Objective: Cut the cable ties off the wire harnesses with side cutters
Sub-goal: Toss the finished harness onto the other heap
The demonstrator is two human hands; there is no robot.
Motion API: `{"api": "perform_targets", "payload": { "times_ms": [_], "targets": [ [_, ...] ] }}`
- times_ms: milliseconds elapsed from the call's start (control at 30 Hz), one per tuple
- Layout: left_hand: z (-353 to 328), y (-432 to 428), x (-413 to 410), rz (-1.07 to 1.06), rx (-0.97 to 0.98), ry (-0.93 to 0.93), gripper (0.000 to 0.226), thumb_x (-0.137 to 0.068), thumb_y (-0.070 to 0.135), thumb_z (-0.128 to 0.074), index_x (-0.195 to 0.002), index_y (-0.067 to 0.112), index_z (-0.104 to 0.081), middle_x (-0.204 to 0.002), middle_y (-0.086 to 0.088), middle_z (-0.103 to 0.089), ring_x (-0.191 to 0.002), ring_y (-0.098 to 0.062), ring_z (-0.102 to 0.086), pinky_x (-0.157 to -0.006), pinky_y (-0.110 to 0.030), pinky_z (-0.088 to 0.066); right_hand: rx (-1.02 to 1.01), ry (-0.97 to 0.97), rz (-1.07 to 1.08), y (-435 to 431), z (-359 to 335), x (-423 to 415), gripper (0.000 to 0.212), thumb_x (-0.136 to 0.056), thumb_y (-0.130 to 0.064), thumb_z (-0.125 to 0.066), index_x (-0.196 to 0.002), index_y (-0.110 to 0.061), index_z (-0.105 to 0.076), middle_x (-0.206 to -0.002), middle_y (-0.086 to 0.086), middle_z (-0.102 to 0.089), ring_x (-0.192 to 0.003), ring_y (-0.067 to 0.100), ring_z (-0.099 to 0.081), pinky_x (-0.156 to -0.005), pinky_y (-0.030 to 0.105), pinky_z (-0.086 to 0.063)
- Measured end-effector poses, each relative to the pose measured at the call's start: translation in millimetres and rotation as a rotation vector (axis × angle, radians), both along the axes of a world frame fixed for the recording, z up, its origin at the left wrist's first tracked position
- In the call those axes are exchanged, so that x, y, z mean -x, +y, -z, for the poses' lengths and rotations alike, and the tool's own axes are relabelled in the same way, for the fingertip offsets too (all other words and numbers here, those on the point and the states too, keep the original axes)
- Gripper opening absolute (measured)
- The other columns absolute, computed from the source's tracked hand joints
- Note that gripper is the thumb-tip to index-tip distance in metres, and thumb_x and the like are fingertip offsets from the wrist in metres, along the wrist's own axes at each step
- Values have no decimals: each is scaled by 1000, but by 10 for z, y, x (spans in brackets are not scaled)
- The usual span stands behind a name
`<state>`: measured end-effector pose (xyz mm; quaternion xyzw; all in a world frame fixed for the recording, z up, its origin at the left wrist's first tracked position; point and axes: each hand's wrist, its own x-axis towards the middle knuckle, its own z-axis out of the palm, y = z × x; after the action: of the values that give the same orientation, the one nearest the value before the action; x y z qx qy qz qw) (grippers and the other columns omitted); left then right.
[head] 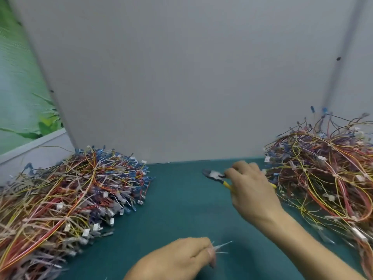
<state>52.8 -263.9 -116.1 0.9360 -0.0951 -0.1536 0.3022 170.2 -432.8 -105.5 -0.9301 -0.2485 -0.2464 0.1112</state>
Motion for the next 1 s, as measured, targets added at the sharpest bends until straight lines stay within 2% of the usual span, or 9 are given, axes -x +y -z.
{"api": "perform_targets", "payload": {
  "times_ms": [100, 167, 333, 467, 567, 667, 800, 900, 1000],
  "targets": [
    [9, 29, -24, 101, -86, 77, 28, -99, 40, -40, -102, 27, -64, -106, 6, -65, -93, -6, -56, -80, -22, -41, 22, 144, -49, 176, 340, 96, 32, -87, -13, -49, -116, -22, -57, -124, -3, -49, -104, 24, -42, -83, 33, -37],
    [30, 31, -19, 138, -100, 109, 28, -100, 35, -42, -102, 21, -67, -100, -2, -66, -78, -10, -54, -71, -19, -40, 36, 187, -44, 197, 477, 137, 31, -88, -14, -47, -117, -22, -56, -123, -4, -48, -104, 24, -42, -83, 33, -37],
    [40, -55, 30, 197, -89, 240, 24, -98, 27, -47, -98, 16, -69, -54, 16, -57, -51, 2, -49, -51, -8, -37, 60, 241, -17, 153, 677, 137, 29, -88, -14, -48, -114, -19, -59, -118, 0, -52, -102, 27, -44, -85, 37, -39],
    [2, -114, 135, 268, -93, 362, 22, -90, 30, -61, -102, 13, -69, -87, -7, -72, -72, -19, -66, -68, -26, -55, 46, 262, -9, 114, 733, 110, 26, -90, -12, -45, -111, -17, -59, -117, 0, -52, -99, 27, -44, -84, 38, -40],
    [-65, -115, 195, 312, -141, 350, 30, -85, 35, -64, -110, 20, -67, -103, 3, -73, -91, -17, -71, -87, -36, -56, 29, 272, -4, 97, 736, 90, 24, -91, -14, -45, -111, -16, -59, -117, 1, -52, -98, 28, -44, -84, 38, -40],
    [-129, -111, 220, 306, -130, 359, 32, -83, 36, -65, -111, 21, -67, -101, 6, -72, -94, -16, -70, -91, -40, -54, 13, 279, 1, 87, 735, 76, 22, -92, -14, -46, -110, -15, -59, -117, 2, -52, -97, 28, -44, -83, 38, -40],
    [-152, -38, 212, 246, -132, 327, 39, -78, 45, -70, -113, 28, -66, -103, 20, -69, -95, 2, -66, -94, -32, -52, 4, 285, -3, 93, 750, 74, 22, -93, -18, -47, -110, -15, -60, -117, 2, -52, -99, 28, -44, -82, 38, -40],
    [-118, 79, 157, 169, -136, 228, 45, -77, 52, -71, -117, 32, -63, -106, 25, -67, -82, 19, -57, -91, -18, -48, 20, 292, 2, 95, 768, 81, 23, -93, -21, -46, -112, -19, -59, -116, 0, -52, -100, 26, -45, -73, 33, -37],
    [-59, 242, 55, -87, -147, 5, 45, -79, 53, -68, -119, 31, -63, -105, 22, -68, -78, 14, -54, -85, -17, -45, 11, 311, 7, 101, 779, 104, 25, -93, -24, -46, -114, -21, -60, -111, 0, -53, -99, 25, -47, -69, 32, -40]
  ]
}}
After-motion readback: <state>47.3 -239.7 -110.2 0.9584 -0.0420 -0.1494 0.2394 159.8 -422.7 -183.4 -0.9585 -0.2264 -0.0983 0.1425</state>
